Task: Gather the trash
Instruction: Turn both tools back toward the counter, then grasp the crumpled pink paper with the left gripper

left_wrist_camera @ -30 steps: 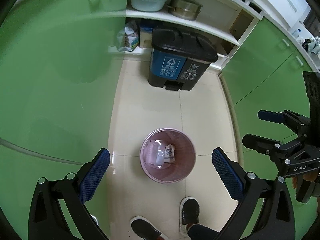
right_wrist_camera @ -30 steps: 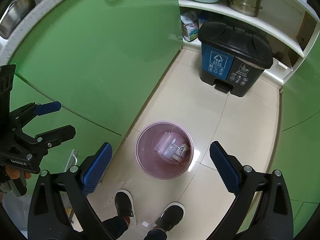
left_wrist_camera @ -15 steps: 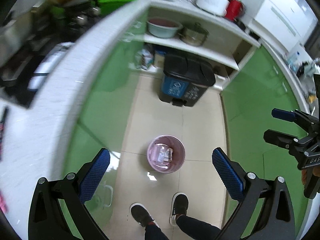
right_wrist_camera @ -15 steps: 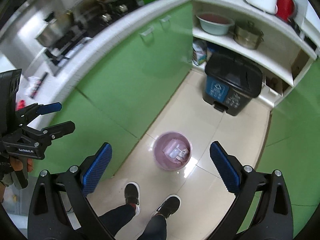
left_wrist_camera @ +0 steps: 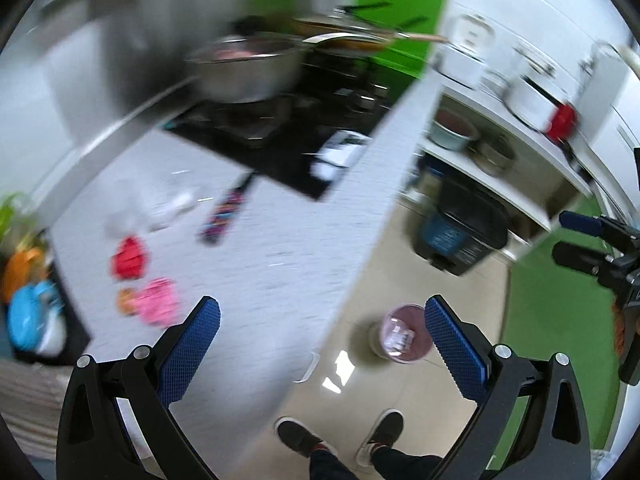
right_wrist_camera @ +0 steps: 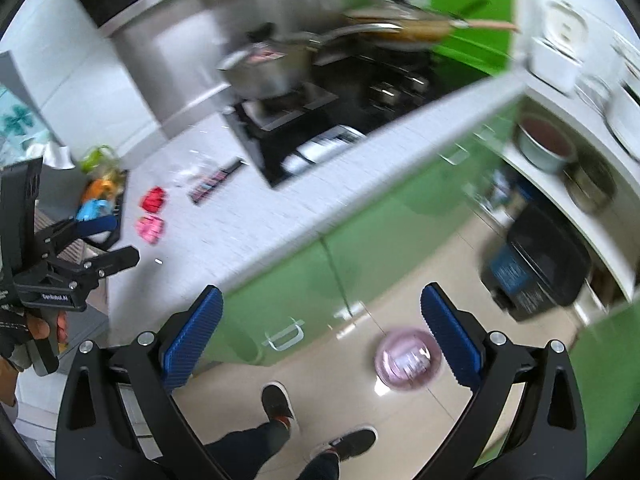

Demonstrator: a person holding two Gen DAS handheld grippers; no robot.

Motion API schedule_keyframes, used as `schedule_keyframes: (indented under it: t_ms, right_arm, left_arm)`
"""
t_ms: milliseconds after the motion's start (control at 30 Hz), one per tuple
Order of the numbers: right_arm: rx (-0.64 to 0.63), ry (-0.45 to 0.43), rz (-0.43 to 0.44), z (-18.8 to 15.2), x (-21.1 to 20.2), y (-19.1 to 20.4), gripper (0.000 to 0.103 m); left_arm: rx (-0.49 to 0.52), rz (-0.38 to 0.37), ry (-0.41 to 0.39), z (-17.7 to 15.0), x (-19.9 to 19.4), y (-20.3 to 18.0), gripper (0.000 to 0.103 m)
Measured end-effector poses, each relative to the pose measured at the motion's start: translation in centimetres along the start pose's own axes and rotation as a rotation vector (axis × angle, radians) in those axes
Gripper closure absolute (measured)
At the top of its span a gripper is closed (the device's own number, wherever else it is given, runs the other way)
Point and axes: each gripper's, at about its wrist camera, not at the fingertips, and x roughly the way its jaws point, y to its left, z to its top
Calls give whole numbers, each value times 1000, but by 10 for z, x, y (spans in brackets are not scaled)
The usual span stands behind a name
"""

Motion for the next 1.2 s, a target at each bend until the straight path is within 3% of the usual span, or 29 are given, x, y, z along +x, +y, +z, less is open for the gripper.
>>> schedule_keyframes:
  t_ms: [267,533,900,1167,1200]
  right_arm:
    - [-96,-5,71,47,41,87,5]
    - [-179,47,124,71,86,135,5]
    - [-317,152,210,97,147,138,5]
    - [-359,190,245,110,177,128,5]
    - [-362,194,249,111,180,127,5]
  left_arm:
    - [-81,82,7,-5,-17,94,5]
    - [-167,93,59,-16,6,134,5]
    - [-371,124,138,-23,70,154,5]
    - [-458,131,164,-25,100,160,6]
    - [-465,130,167,-26,104,161,9]
